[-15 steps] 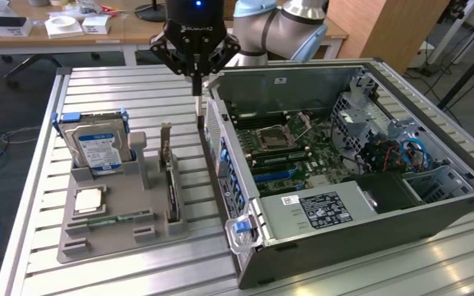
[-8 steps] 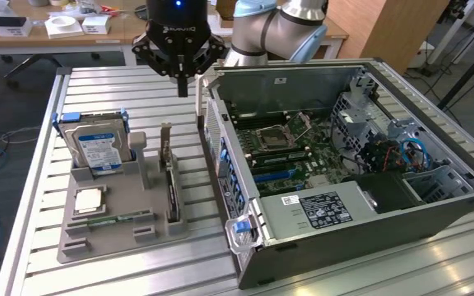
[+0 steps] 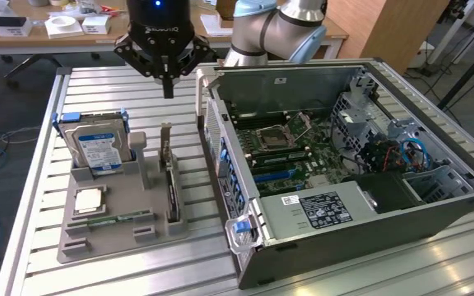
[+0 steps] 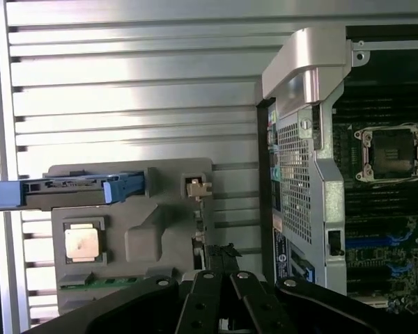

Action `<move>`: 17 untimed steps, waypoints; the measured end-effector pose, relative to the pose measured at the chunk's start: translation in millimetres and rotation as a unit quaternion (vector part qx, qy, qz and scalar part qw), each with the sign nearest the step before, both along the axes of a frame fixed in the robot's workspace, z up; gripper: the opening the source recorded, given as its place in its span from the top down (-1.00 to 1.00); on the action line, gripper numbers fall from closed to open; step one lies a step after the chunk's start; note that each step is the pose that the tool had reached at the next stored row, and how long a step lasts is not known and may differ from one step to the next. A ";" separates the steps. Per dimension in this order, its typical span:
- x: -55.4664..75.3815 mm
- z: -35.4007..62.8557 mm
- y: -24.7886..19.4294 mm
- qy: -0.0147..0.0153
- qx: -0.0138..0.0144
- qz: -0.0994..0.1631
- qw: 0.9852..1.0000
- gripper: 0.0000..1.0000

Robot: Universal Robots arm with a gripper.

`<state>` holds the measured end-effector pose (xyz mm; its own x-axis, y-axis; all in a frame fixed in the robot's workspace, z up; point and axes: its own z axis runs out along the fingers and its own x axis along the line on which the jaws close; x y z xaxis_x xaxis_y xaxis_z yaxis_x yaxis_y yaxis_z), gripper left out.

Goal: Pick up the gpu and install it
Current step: 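Reach for the gpu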

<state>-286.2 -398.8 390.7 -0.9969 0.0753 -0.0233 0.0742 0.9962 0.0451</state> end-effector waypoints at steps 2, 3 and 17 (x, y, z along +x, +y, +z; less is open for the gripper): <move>-4.8 -0.1 0.0 0.000 0.000 0.000 1.000 0.80; -6.9 -0.2 0.0 0.000 0.000 0.000 1.000 0.80; -13.1 -0.2 -4.3 0.000 0.000 0.000 1.000 0.80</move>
<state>-299.4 -403.2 390.5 -0.9969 0.0753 -0.0233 0.0742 0.9962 0.0451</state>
